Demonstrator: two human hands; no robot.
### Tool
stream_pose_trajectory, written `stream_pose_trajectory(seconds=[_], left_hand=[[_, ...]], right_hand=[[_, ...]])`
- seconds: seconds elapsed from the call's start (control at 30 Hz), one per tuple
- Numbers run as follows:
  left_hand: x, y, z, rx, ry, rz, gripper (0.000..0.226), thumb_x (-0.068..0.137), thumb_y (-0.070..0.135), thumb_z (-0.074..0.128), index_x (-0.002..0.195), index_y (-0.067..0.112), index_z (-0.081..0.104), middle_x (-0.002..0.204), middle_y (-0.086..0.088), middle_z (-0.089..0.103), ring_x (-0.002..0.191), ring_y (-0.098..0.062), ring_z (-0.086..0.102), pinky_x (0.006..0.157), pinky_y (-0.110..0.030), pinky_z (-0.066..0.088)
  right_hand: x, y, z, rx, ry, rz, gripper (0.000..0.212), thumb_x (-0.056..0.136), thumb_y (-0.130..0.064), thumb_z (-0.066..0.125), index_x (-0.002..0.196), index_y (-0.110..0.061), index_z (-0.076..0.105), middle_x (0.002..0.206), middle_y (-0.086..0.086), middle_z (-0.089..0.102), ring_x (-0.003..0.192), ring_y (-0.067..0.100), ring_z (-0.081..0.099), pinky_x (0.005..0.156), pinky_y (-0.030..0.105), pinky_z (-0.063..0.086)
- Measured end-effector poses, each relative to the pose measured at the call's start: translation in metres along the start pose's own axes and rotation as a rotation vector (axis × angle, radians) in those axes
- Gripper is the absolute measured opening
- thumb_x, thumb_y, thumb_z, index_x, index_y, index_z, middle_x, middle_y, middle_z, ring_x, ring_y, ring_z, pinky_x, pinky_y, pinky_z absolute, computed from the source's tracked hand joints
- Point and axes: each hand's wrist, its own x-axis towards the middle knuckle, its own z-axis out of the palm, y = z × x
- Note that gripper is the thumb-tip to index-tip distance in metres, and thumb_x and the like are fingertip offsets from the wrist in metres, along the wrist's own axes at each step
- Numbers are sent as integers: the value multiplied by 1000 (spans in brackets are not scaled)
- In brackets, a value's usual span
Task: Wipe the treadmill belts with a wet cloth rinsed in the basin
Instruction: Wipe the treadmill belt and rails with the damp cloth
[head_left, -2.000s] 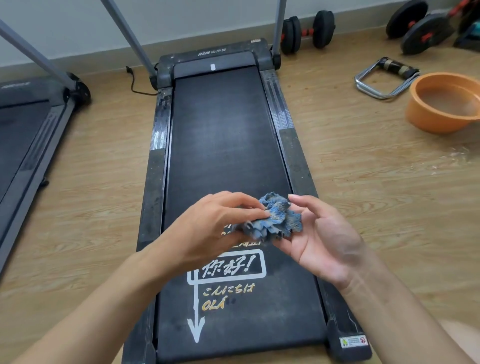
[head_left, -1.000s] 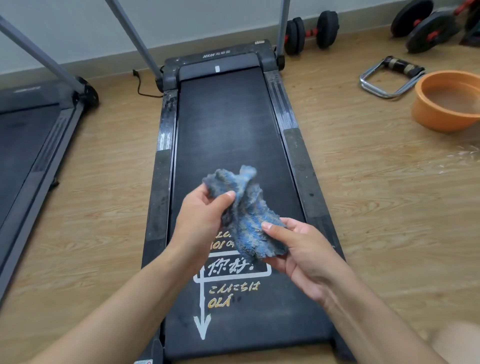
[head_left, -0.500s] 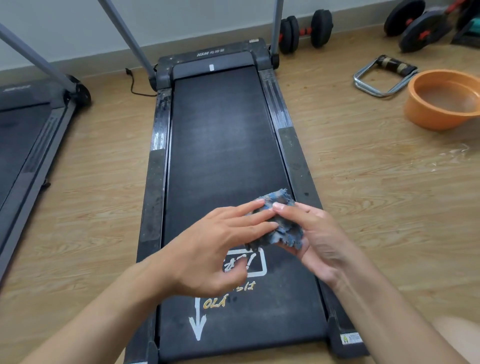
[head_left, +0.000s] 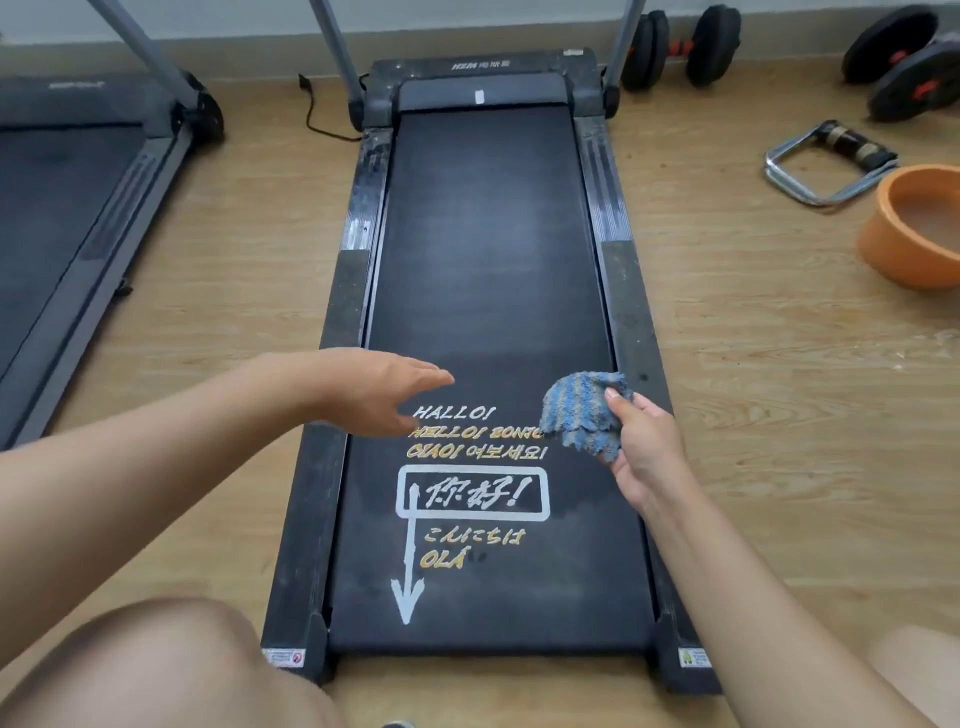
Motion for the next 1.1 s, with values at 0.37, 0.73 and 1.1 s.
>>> stream_pose_trajectory(seconds=[0.37, 0.73, 1.1], left_hand=[[68, -75, 260, -358, 534, -15, 61, 106, 41, 50, 163, 28, 35, 174, 9, 22, 153, -15, 39, 122, -34, 35], [66, -91, 342, -360, 810, -108, 62, 104, 38, 43, 157, 6, 45, 173, -1, 27, 158, -24, 32, 122, -45, 32], [68, -82, 358, -332, 848, -107, 61, 103, 37, 47, 154, 5, 49, 172, -2, 31, 159, -26, 30, 124, -48, 30]], right_hand=[[112, 58, -5, -1349, -141, -518, 49, 102, -25, 58, 150, -20, 49, 145, -2, 53, 137, 18, 47, 113, 35, 36], [150, 108, 11, -1670, -153, -602, 82, 106, -56, 36, 165, -11, 2, 173, 4, -12, 158, 18, -17, 130, 40, 2], [224, 84, 30, -1689, 151, -364, 118, 85, -89, 15, 162, -3, -9, 171, 16, -14, 158, 28, -16, 129, 47, -5]])
